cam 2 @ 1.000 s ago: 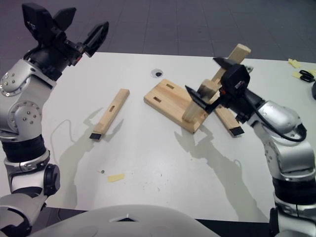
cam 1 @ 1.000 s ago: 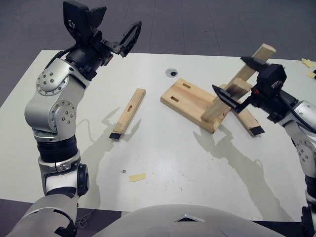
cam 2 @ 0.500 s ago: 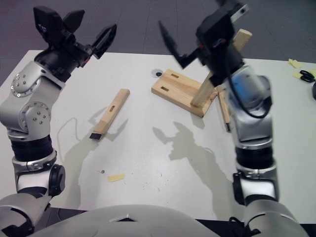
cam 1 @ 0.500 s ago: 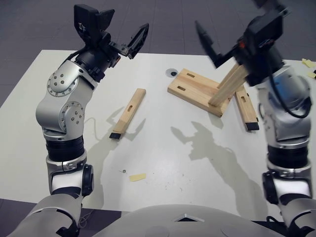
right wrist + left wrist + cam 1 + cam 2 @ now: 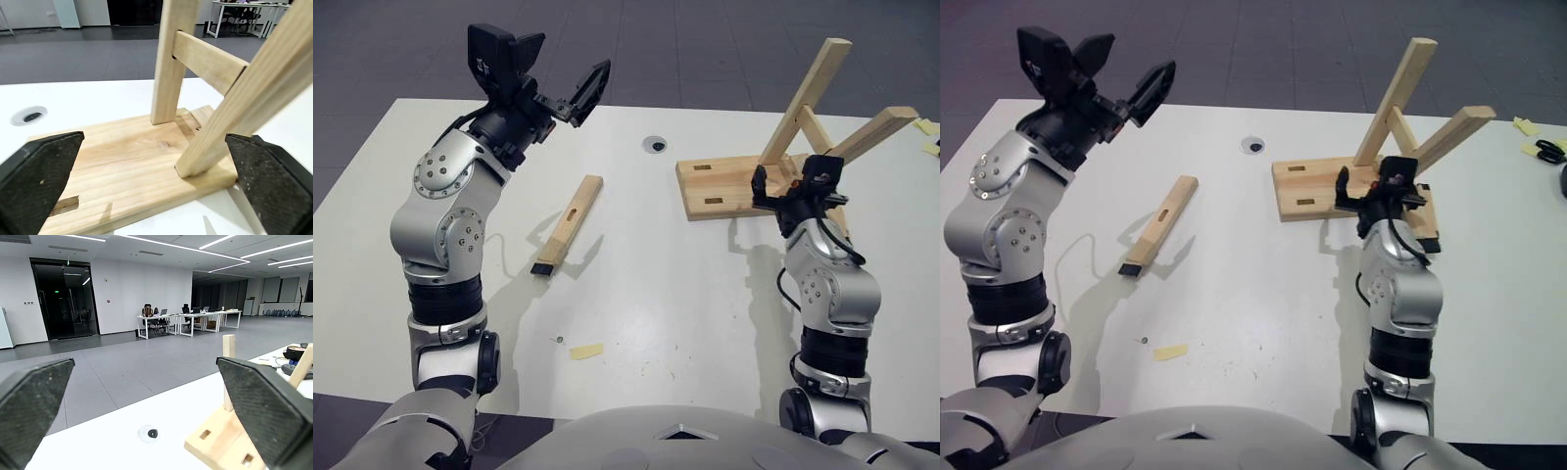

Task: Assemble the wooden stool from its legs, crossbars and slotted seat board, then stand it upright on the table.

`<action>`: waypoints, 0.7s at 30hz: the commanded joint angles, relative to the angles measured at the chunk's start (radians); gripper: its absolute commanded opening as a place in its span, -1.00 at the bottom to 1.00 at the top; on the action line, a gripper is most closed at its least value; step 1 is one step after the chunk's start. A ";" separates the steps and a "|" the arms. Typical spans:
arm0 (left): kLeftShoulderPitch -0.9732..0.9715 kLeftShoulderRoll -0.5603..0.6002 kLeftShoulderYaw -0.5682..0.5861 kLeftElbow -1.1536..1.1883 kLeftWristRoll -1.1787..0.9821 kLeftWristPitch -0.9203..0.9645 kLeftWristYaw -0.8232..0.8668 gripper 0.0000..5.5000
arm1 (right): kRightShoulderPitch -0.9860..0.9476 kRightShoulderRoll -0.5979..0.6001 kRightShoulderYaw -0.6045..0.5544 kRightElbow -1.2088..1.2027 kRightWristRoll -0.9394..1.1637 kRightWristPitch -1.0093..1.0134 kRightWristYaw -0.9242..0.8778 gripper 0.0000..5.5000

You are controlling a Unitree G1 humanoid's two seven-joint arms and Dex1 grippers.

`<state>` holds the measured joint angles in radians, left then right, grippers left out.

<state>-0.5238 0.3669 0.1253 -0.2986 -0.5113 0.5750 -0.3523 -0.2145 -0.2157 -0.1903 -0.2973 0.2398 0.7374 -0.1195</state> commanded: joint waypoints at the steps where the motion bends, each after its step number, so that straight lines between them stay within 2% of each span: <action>1: 0.012 -0.003 -0.010 -0.012 0.012 0.009 0.007 0.96 | -0.031 -0.009 0.060 0.075 -0.004 -0.036 0.094 0.96; 3: 0.013 -0.007 -0.013 -0.011 0.012 0.008 0.010 0.96 | -0.078 -0.022 0.104 0.195 -0.025 -0.078 0.161 0.96; 9: 0.014 -0.016 -0.037 -0.004 0.016 0.005 -0.003 0.96 | -0.244 -0.035 0.108 0.650 -0.060 -0.238 0.269 0.96; 11: 0.013 -0.013 -0.040 -0.001 0.020 0.005 -0.006 0.96 | -0.269 -0.038 0.127 0.750 -0.067 -0.206 0.311 0.96; 13: 0.008 -0.008 -0.045 0.006 0.027 0.002 -0.011 0.96 | -0.246 -0.050 0.172 0.745 -0.070 -0.122 0.372 0.96; 16: 0.005 -0.002 -0.040 0.009 0.035 0.000 -0.014 0.96 | -0.145 -0.084 0.245 0.612 -0.022 0.046 0.488 0.96; 21: 0.006 0.015 -0.042 0.018 0.054 -0.011 -0.019 0.96 | 0.086 -0.264 0.373 0.293 0.049 0.177 0.689 0.96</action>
<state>-0.5092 0.3615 0.0885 -0.2891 -0.4912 0.5721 -0.3640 -0.3420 -0.4063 0.0626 0.0858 0.2317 0.7230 0.4338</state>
